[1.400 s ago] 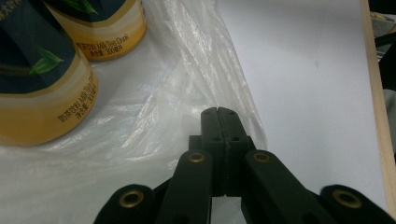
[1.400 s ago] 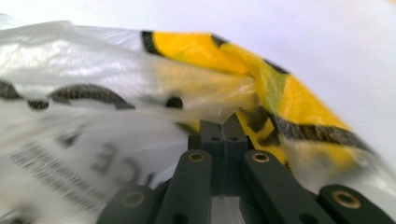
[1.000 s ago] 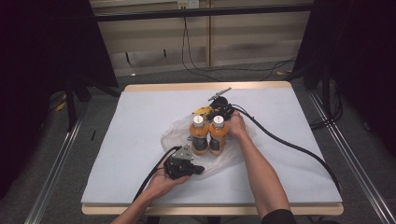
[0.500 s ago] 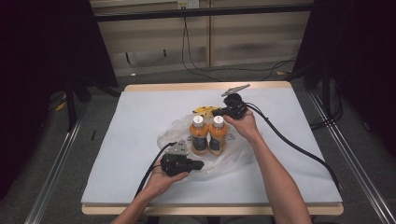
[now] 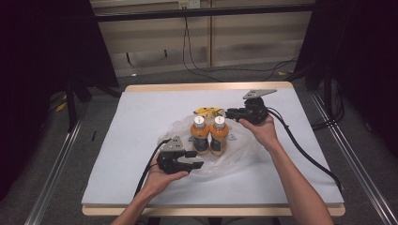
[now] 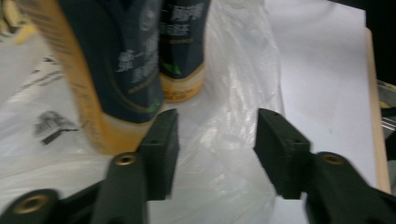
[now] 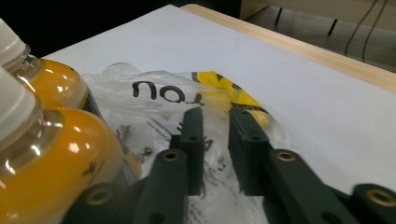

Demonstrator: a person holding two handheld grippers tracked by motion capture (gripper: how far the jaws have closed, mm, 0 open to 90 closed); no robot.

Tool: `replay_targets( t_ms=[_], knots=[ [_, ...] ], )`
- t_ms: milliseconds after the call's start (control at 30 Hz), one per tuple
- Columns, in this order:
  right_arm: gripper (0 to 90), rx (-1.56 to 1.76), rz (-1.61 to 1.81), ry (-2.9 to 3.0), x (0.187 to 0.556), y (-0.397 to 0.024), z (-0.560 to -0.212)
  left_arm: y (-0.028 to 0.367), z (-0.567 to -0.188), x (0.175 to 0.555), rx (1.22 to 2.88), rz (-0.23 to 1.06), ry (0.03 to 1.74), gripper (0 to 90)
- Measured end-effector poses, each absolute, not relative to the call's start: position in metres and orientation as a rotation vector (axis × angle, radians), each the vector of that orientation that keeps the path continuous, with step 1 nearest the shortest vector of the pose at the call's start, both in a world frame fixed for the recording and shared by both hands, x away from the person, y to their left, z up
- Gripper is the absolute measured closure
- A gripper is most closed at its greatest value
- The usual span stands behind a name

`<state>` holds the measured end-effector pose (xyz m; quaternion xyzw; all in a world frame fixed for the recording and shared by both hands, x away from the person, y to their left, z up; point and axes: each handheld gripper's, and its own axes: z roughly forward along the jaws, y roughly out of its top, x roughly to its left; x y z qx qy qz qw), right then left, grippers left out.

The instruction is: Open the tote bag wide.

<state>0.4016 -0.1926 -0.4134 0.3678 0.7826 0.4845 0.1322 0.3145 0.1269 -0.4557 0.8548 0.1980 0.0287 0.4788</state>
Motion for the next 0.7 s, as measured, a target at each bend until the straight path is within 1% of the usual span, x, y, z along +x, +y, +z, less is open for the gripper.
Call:
replay_targets(
  t_ms=[133,167,200,267,333,400,433,467,500,533,567,633,700],
  knots=[
    [56.4,1.083,1.424,2.240,0.389,-0.203,-0.416,0.131,-0.453,0.314,2.080,0.085,0.484,38.8],
    [56.4,1.083,1.424,2.240,0.389,-0.203,-0.416,0.132,-0.452,0.314,2.081,0.088,0.482,38.8],
    [51.0,1.090,1.431,2.236,0.386,-0.204,-0.416,0.132,-0.451,0.313,2.082,0.091,0.484,36.7],
    [40.9,1.090,1.423,2.214,0.377,-0.207,-0.419,0.131,-0.450,0.311,2.098,0.121,0.480,31.1],
    [35.8,1.087,1.449,2.193,0.369,-0.210,-0.420,0.132,-0.449,0.309,2.089,0.145,0.498,24.1],
    [30.4,1.072,1.441,2.178,0.360,-0.213,-0.420,0.134,-0.447,0.308,2.084,0.167,0.506,20.4],
    [25.8,1.073,1.432,2.168,0.351,-0.215,-0.417,0.137,-0.443,0.307,2.075,0.186,0.509,17.6],
    [23.4,1.068,1.421,2.168,0.348,-0.217,-0.416,0.137,-0.443,0.307,2.075,0.186,0.509,16.7],
    [23.4,1.068,1.421,2.168,0.348,-0.217,-0.416,0.139,-0.442,0.306,2.069,0.195,0.509,16.7],
    [19.1,1.076,1.415,2.153,0.340,-0.221,-0.412,0.142,-0.441,0.305,2.060,0.202,0.520,13.9],
    [17.6,1.077,1.413,2.147,0.336,-0.224,-0.410,0.145,-0.440,0.305,2.062,0.209,0.526,12.6],
    [17.2,1.073,1.406,2.139,0.332,-0.225,-0.408,0.152,-0.439,0.303,2.062,0.223,0.549,11.8],
    [14.6,1.066,1.399,2.120,0.320,-0.230,-0.404,0.159,-0.438,0.301,2.057,0.225,0.559,10.5]
  ],
)
